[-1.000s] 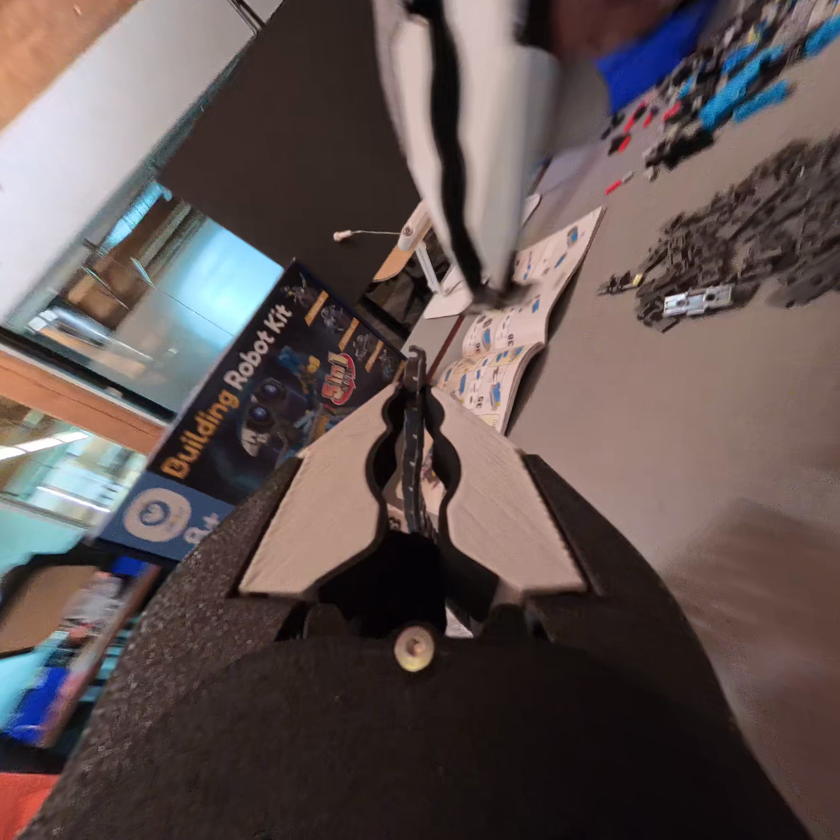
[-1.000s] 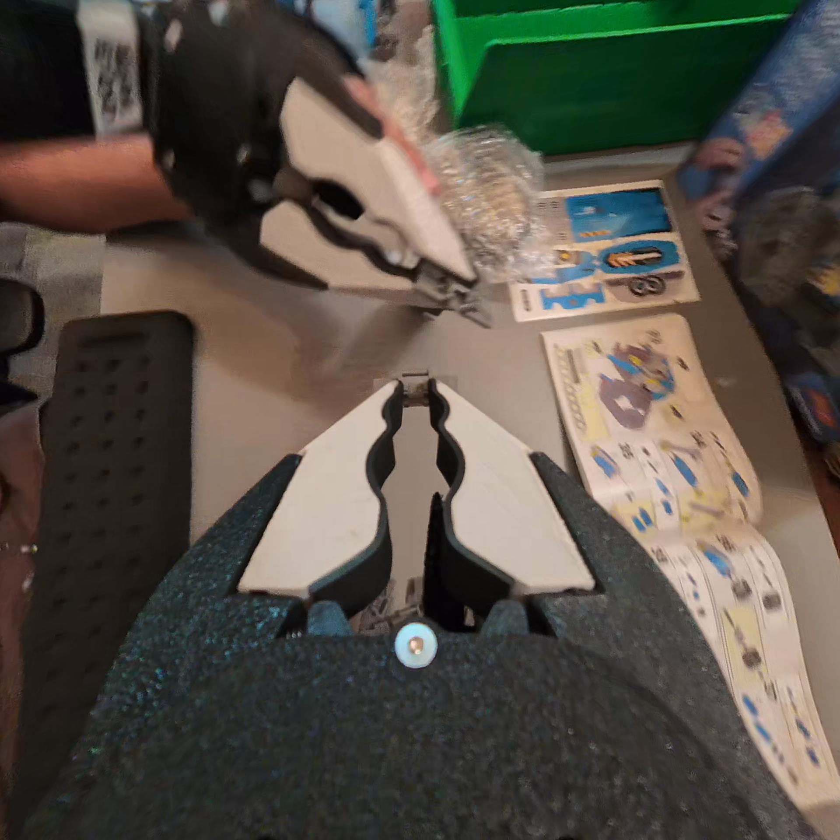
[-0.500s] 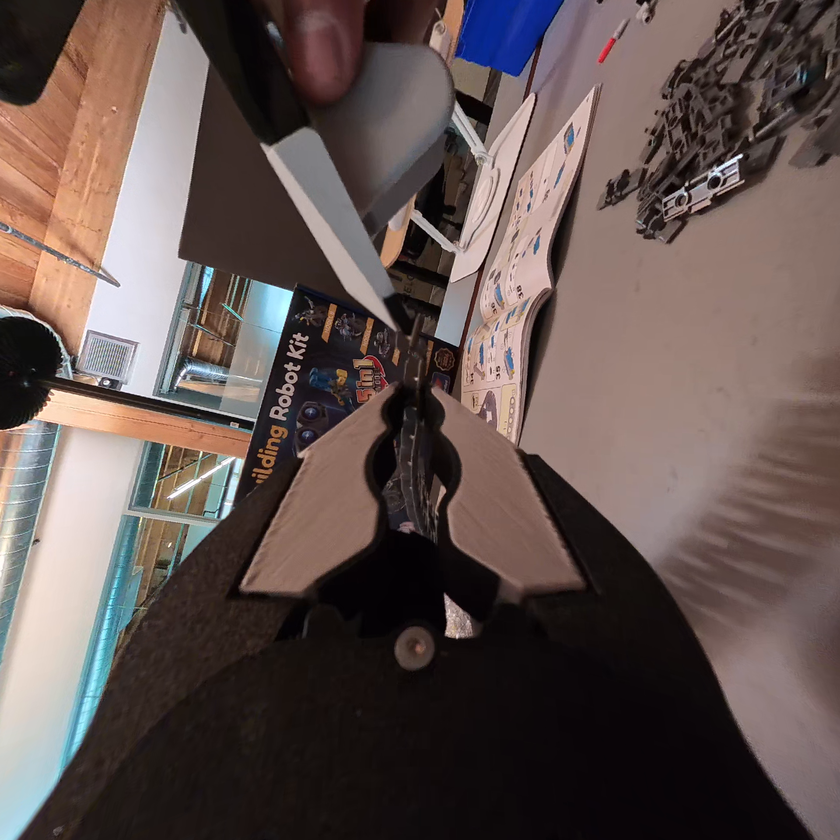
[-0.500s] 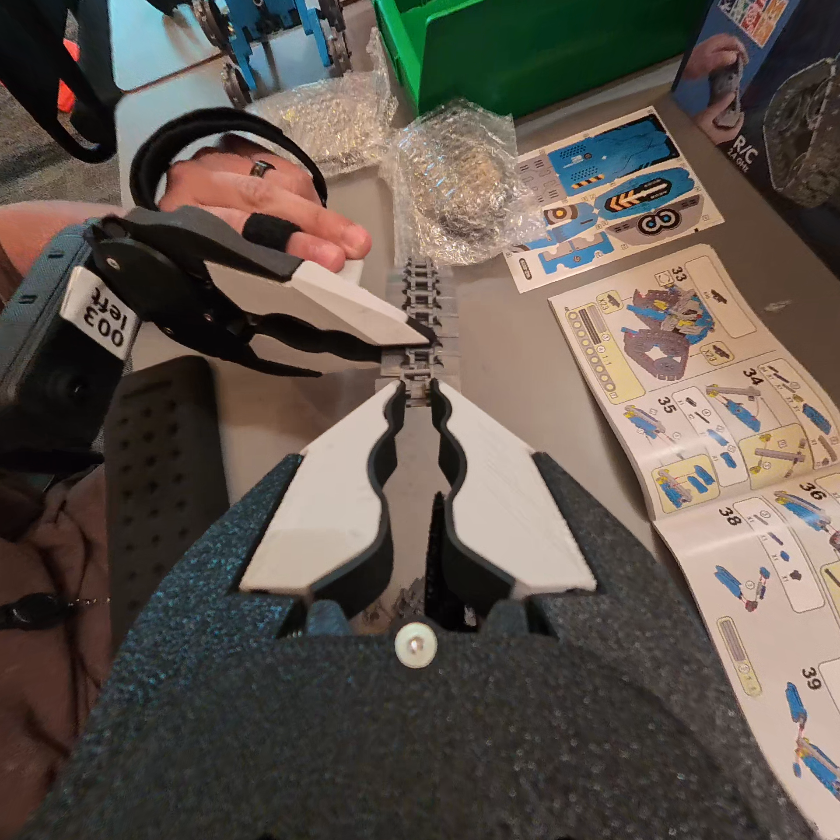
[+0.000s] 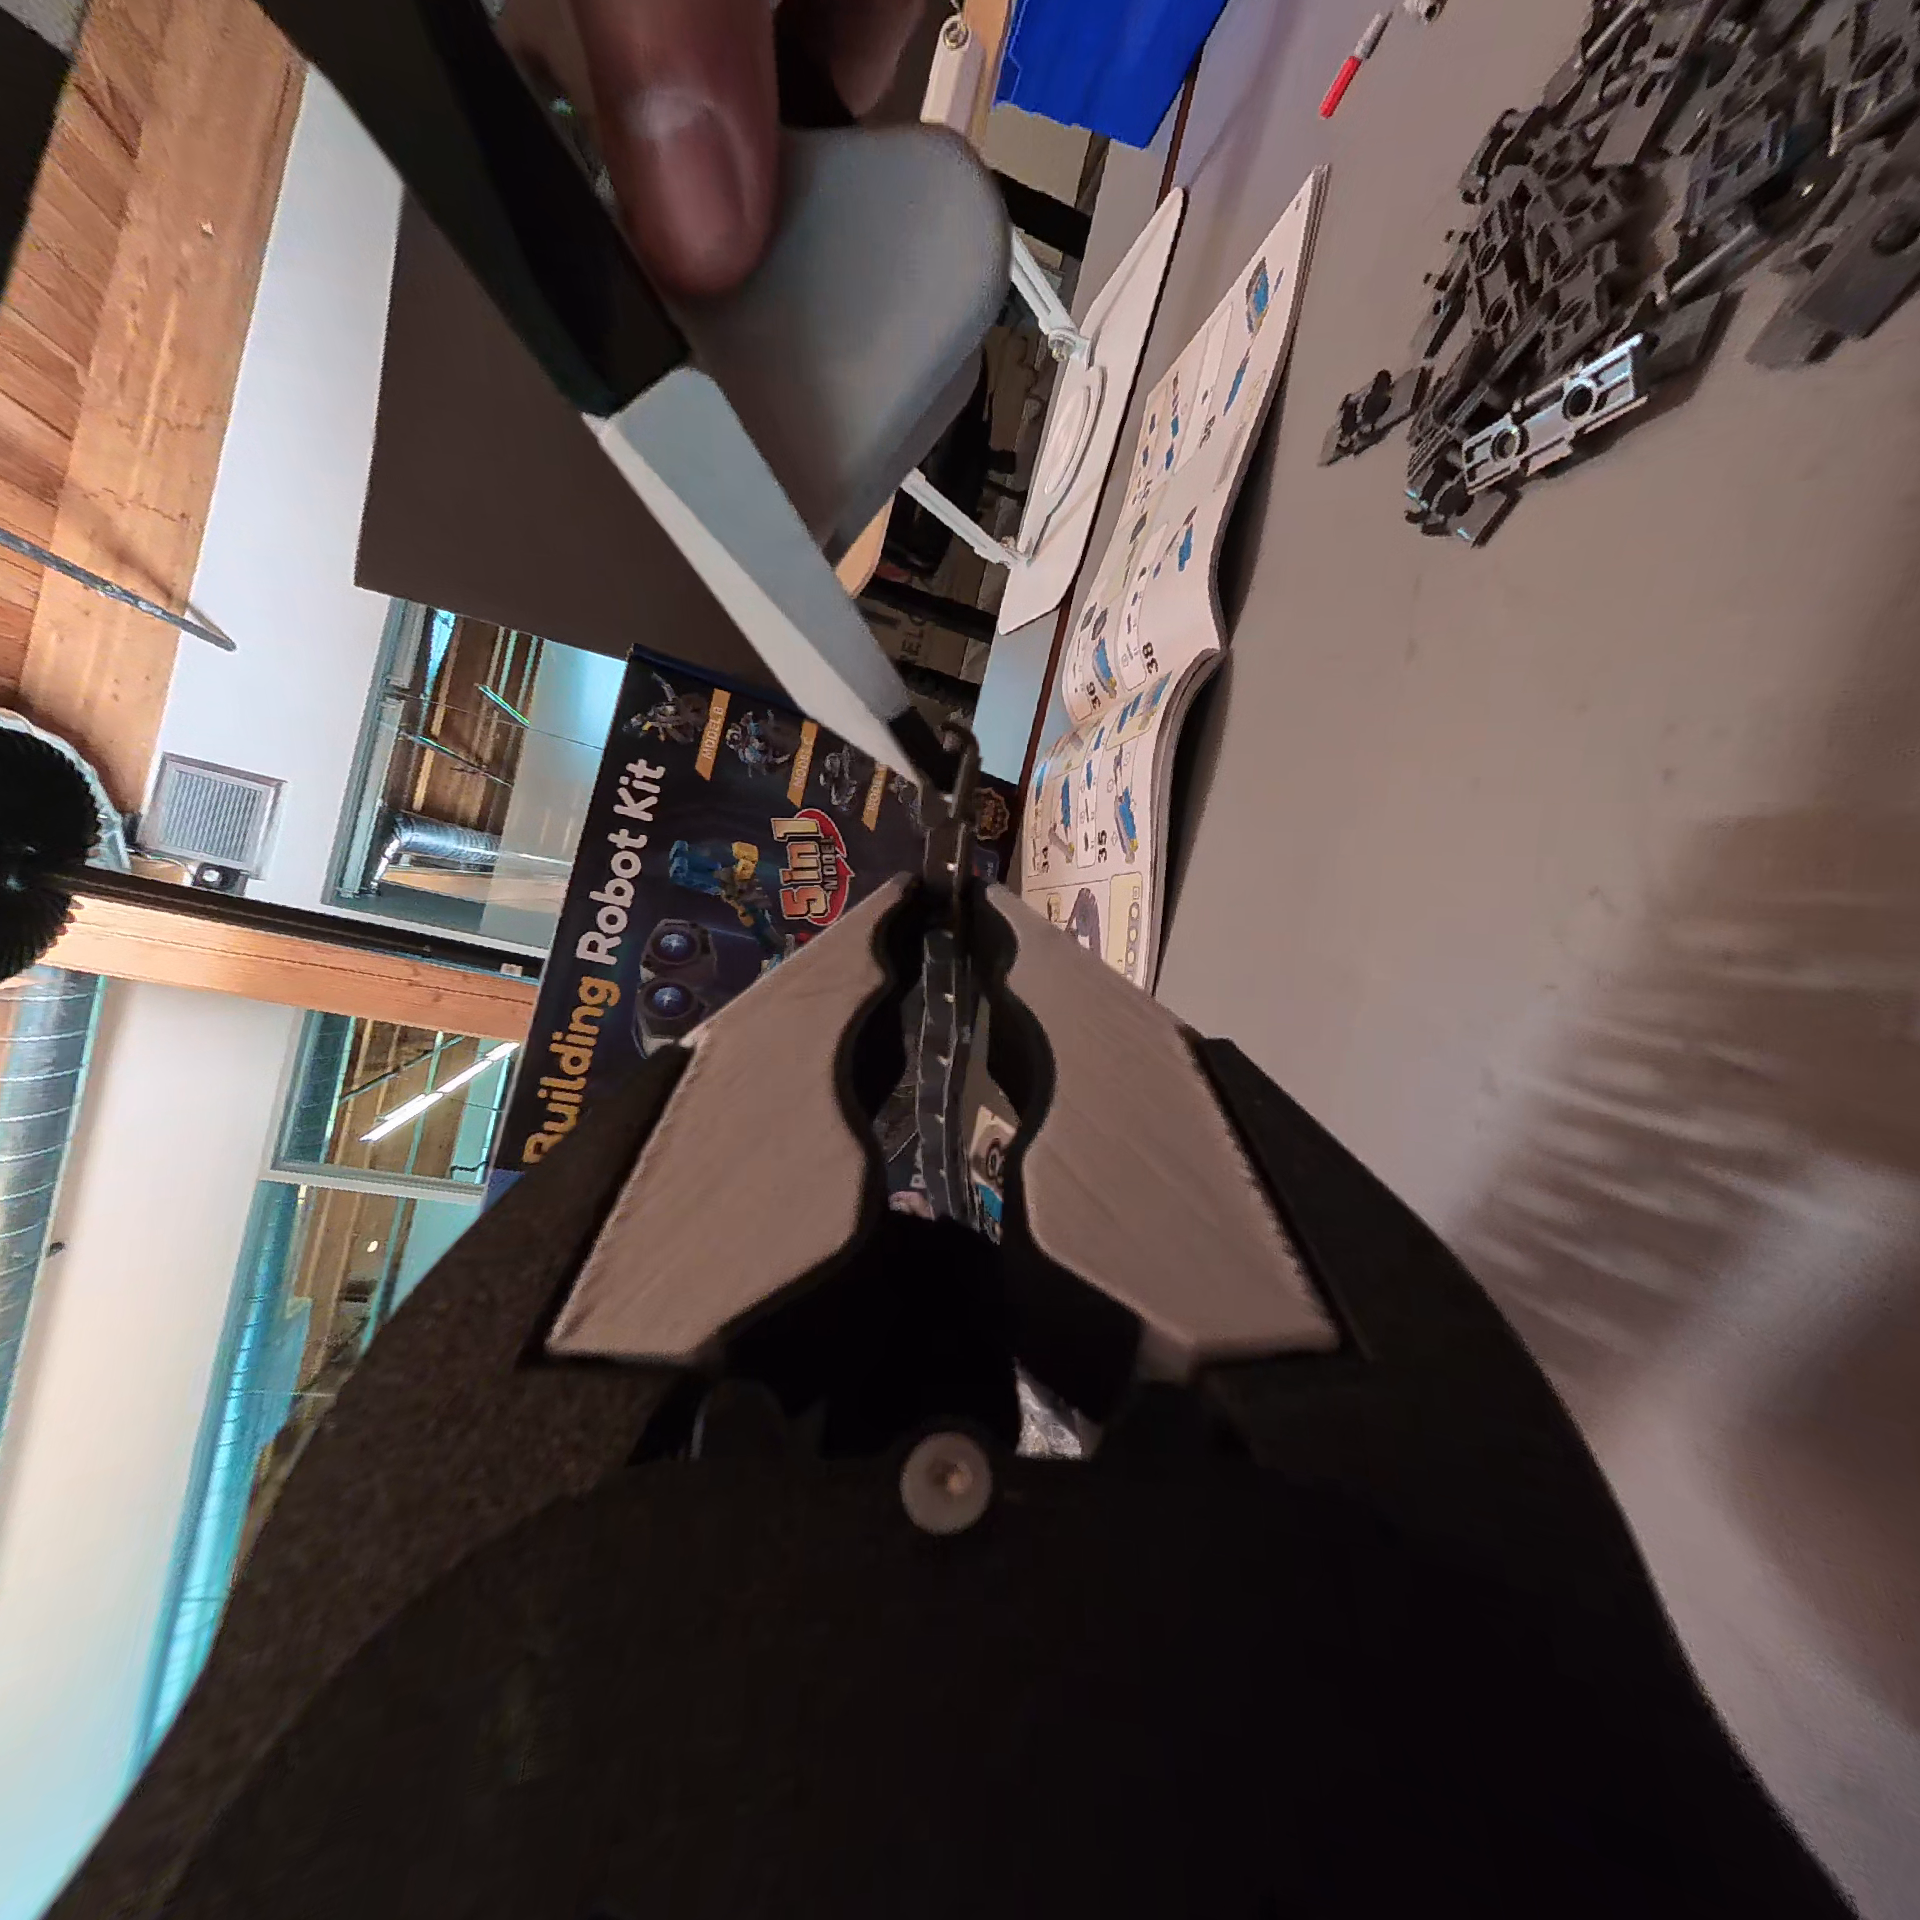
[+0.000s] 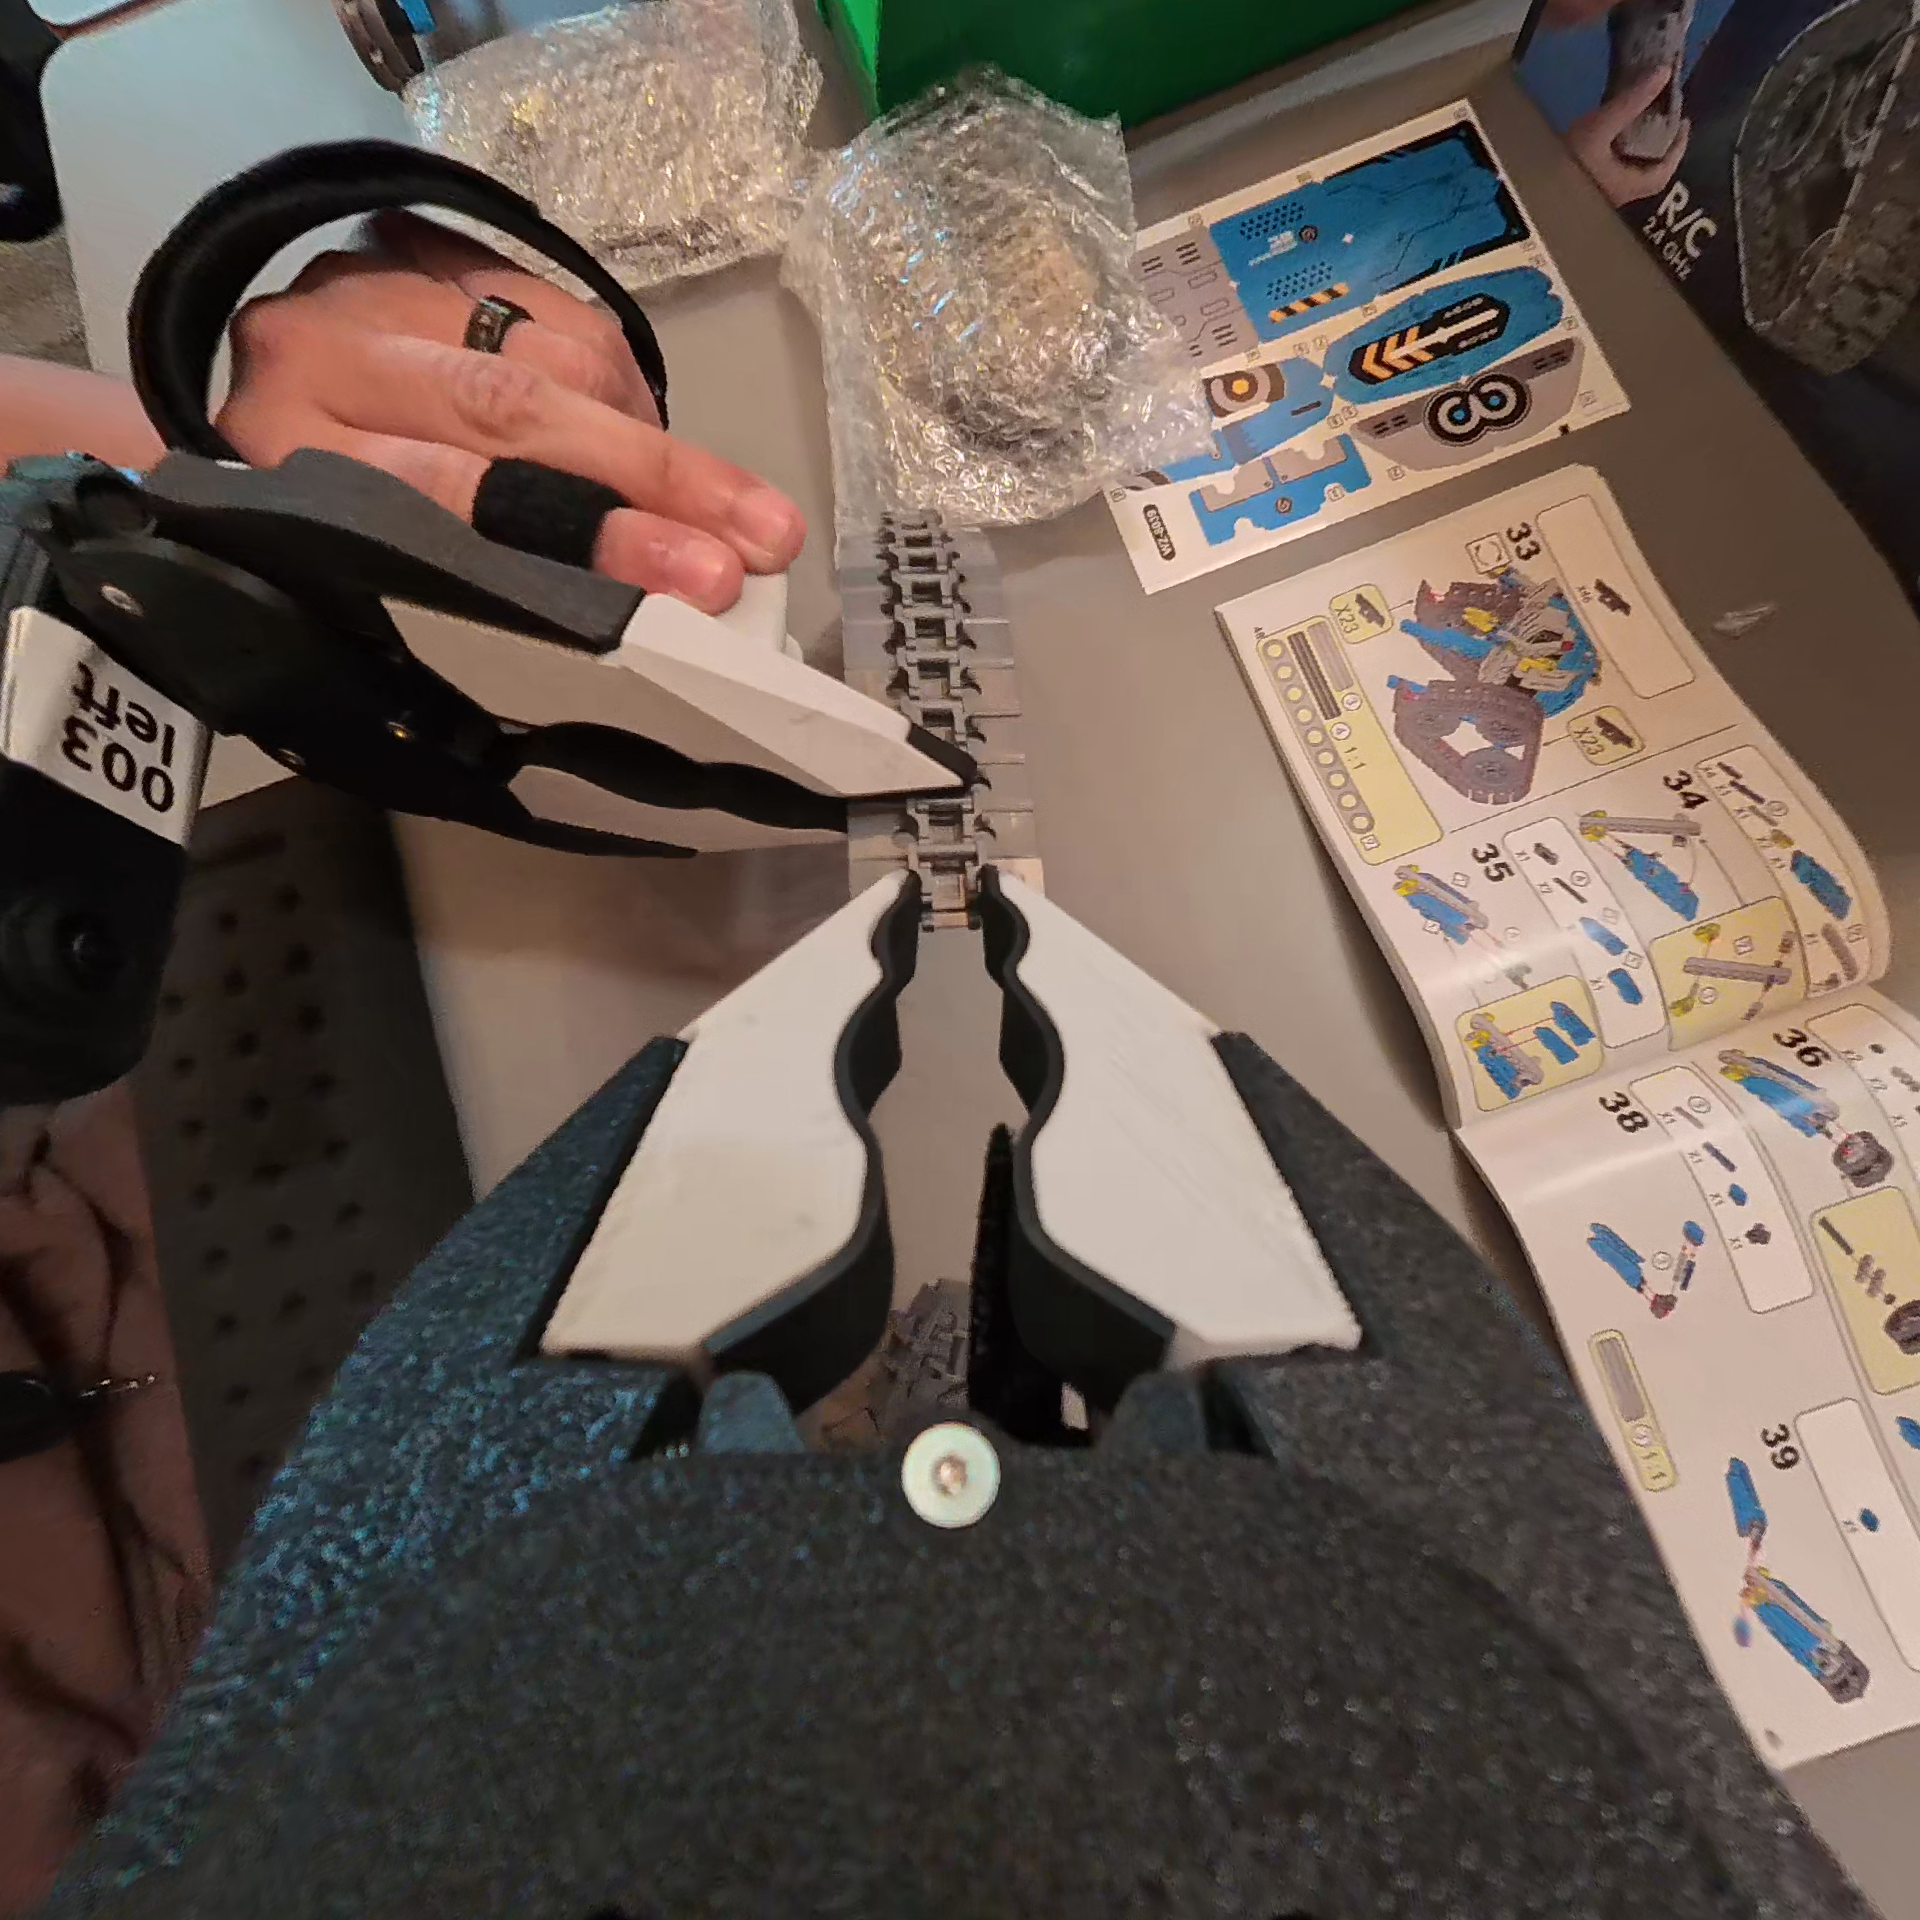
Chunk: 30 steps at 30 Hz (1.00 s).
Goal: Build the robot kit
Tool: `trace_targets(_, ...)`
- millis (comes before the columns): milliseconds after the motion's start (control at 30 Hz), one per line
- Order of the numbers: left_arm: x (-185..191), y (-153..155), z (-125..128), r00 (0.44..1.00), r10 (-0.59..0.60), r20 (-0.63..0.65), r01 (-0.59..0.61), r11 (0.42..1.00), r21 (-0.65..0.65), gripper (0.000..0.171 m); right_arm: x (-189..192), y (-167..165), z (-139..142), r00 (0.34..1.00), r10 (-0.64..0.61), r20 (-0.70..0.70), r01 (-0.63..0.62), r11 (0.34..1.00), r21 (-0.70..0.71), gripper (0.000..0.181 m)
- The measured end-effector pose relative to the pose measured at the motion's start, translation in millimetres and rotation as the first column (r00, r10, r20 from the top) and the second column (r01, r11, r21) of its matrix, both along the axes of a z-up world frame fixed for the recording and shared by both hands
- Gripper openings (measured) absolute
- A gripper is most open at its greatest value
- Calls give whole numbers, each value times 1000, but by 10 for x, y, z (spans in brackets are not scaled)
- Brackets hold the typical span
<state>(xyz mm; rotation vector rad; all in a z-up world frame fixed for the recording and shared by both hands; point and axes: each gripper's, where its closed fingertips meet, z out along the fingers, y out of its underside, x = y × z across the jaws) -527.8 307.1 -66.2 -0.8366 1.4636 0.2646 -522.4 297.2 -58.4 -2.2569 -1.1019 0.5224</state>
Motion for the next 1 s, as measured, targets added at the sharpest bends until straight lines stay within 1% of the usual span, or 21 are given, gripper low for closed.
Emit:
trace_targets(100,4,0,-10,1000,-8,14,8,999,-37,7,-7,0,3,999,22,29,-23,999,38,12)
trace_targets(233,19,-19,-35,1000,-20,10,21,998,-55,7,-7,-23,-9,992,73,99,-83,991,105,12)
trace_targets(333,36,-45,-68,999,-35,-5,35,998,-55,7,0,-52,-41,981,120,153,-141,980,140,12)
trace_targets(433,52,-75,-98,998,-48,-27,47,998,-37,7,-15,-102,-76,967,196,165,-223,961,162,7)
trace_targets(567,87,-134,-161,995,-68,-73,68,998,7,7,17,-168,-152,949,262,175,-288,947,144,8)
trace_targets(733,127,-200,-230,990,-85,-115,91,995,46,7,57,-243,-231,937,322,134,-332,941,61,8)
trace_targets(800,137,-209,-257,988,-88,-125,94,994,49,7,65,-280,-257,929,354,106,-357,934,16,13)
trace_targets(900,133,-199,-266,988,-84,-128,91,995,51,7,52,-350,-253,913,404,57,-402,914,-53,31)
trace_targets(1000,131,-197,-264,989,-93,-112,96,995,17,6,49,-396,-246,884,463,67,-460,886,-56,40)
